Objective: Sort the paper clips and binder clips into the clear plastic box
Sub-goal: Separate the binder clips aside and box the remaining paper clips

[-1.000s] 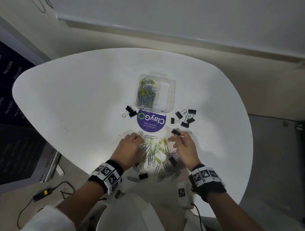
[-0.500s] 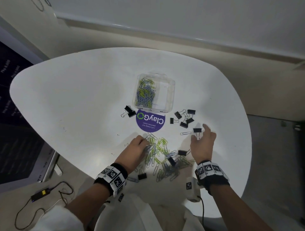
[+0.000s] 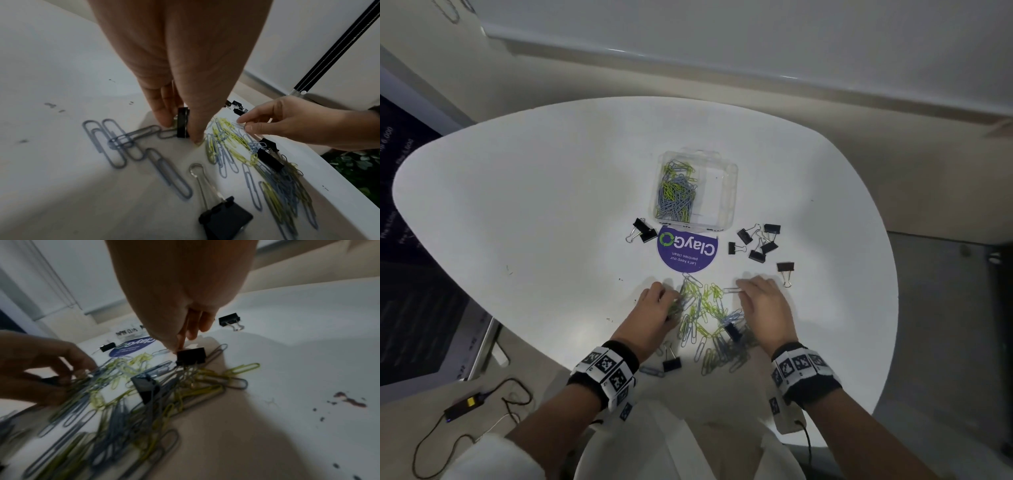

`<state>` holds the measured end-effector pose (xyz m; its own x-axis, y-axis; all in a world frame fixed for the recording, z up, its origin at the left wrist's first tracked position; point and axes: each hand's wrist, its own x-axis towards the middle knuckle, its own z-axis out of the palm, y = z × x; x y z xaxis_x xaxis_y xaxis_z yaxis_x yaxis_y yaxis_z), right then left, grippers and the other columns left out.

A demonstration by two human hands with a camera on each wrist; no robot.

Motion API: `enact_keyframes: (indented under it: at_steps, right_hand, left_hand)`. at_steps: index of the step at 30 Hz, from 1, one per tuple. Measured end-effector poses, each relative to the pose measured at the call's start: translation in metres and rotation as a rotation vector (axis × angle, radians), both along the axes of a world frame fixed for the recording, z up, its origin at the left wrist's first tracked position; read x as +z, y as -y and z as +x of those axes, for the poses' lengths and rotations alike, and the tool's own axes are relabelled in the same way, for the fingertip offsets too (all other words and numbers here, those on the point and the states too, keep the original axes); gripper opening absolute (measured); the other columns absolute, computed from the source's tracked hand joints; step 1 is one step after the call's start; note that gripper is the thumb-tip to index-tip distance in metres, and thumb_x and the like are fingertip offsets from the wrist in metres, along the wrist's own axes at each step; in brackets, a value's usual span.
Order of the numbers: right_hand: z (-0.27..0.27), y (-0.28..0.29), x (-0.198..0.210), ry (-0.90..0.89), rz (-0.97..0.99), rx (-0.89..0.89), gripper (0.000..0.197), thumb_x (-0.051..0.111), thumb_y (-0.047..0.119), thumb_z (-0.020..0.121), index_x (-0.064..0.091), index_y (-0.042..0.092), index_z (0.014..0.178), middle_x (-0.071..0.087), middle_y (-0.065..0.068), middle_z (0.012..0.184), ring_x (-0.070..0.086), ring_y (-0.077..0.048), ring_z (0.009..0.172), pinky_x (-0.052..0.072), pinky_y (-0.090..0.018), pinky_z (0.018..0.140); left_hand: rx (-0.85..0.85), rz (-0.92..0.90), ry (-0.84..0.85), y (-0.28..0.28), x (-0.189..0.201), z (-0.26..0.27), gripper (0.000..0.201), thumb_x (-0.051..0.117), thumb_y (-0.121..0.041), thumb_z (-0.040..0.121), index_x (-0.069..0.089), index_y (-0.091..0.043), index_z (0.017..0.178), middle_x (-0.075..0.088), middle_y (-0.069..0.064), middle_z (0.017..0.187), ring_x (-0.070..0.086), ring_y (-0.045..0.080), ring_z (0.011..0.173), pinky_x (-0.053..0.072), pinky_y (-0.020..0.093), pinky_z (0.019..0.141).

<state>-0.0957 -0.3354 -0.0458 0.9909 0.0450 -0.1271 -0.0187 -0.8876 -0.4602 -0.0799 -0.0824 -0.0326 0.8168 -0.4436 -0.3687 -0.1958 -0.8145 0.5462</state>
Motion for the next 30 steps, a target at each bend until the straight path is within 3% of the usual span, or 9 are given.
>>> enact_keyframes:
  at_steps: [3, 6, 9, 12, 16, 22, 27, 30]
  right_hand:
    - [-0.004, -0.008, 0.005, -0.075, 0.162, 0.023, 0.026, 0.06, 0.016, 0.094, 0.068, 0.014, 0.118, 0.066, 0.001, 0.114, 0.057, -0.017, 0.105, 0.051, -0.034, 0.093]
    - [-0.007, -0.002, 0.009, -0.123, 0.215, -0.033, 0.036, 0.069, 0.034, 0.087, 0.065, 0.022, 0.12, 0.055, 0.009, 0.117, 0.047, -0.011, 0.11, 0.046, -0.025, 0.093]
    - [-0.012, 0.002, 0.008, -0.261, 0.18, 0.017, 0.052, 0.077, 0.044, 0.078, 0.06, 0.028, 0.125, 0.049, 0.011, 0.12, 0.042, -0.008, 0.111, 0.042, -0.022, 0.094]
    - [-0.013, -0.007, 0.004, -0.226, 0.168, 0.043, 0.031, 0.068, 0.035, 0.087, 0.064, 0.022, 0.116, 0.054, 0.006, 0.114, 0.051, -0.013, 0.107, 0.048, -0.03, 0.093]
    - [-0.006, -0.02, 0.003, -0.25, 0.206, -0.031, 0.024, 0.068, 0.032, 0.088, 0.066, 0.018, 0.107, 0.058, 0.004, 0.107, 0.056, -0.012, 0.1, 0.049, -0.025, 0.089]
    - [0.004, -0.025, 0.007, -0.327, 0.487, -0.229, 0.01, 0.076, 0.016, 0.084, 0.069, 0.015, 0.089, 0.069, 0.001, 0.092, 0.065, -0.01, 0.086, 0.052, -0.02, 0.083]
    - [0.009, -0.017, 0.008, -0.353, 0.539, -0.276, 0.016, 0.074, 0.013, 0.086, 0.072, 0.014, 0.102, 0.072, 0.003, 0.094, 0.065, -0.002, 0.088, 0.046, -0.006, 0.078]
    - [0.009, -0.01, 0.009, -0.344, 0.535, -0.255, 0.014, 0.066, 0.007, 0.091, 0.073, 0.012, 0.102, 0.073, 0.002, 0.097, 0.064, 0.007, 0.086, 0.045, -0.004, 0.076]
  left_hand:
    - [-0.015, -0.007, 0.001, 0.008, 0.0, 0.005, 0.043, 0.062, -0.007, 0.086, 0.05, -0.013, 0.127, 0.046, 0.006, 0.119, 0.047, 0.023, 0.103, 0.042, 0.03, 0.089]
    - [-0.012, 0.025, -0.013, 0.011, 0.002, 0.009, 0.045, 0.055, -0.001, 0.082, 0.052, -0.014, 0.124, 0.049, 0.007, 0.114, 0.05, 0.025, 0.1, 0.044, 0.032, 0.086]
    - [-0.054, 0.154, 0.081, 0.013, 0.004, 0.009, 0.041, 0.058, -0.012, 0.079, 0.055, -0.02, 0.119, 0.053, 0.002, 0.113, 0.051, 0.024, 0.102, 0.037, 0.038, 0.089]
    - [-0.103, 0.174, 0.122, 0.022, 0.006, 0.011, 0.041, 0.062, -0.025, 0.081, 0.054, -0.016, 0.12, 0.055, 0.003, 0.115, 0.05, 0.025, 0.105, 0.035, 0.039, 0.095]
    - [-0.173, 0.202, 0.123, 0.036, 0.003, 0.015, 0.026, 0.058, -0.007, 0.08, 0.058, -0.007, 0.106, 0.057, 0.011, 0.107, 0.054, 0.029, 0.096, 0.044, 0.036, 0.078]
    - [-0.103, 0.068, 0.065, 0.035, 0.001, 0.018, 0.015, 0.057, 0.004, 0.078, 0.057, -0.004, 0.09, 0.057, 0.015, 0.094, 0.054, 0.032, 0.084, 0.044, 0.036, 0.071]
    - [0.093, -0.114, -0.006, 0.025, -0.002, 0.016, 0.017, 0.053, -0.001, 0.087, 0.058, -0.009, 0.101, 0.059, 0.007, 0.093, 0.055, 0.022, 0.083, 0.042, 0.028, 0.07]
    - [0.249, -0.237, -0.066, 0.022, -0.002, 0.015, 0.025, 0.054, -0.002, 0.088, 0.06, -0.013, 0.11, 0.059, 0.0, 0.092, 0.056, 0.013, 0.08, 0.044, 0.019, 0.074]
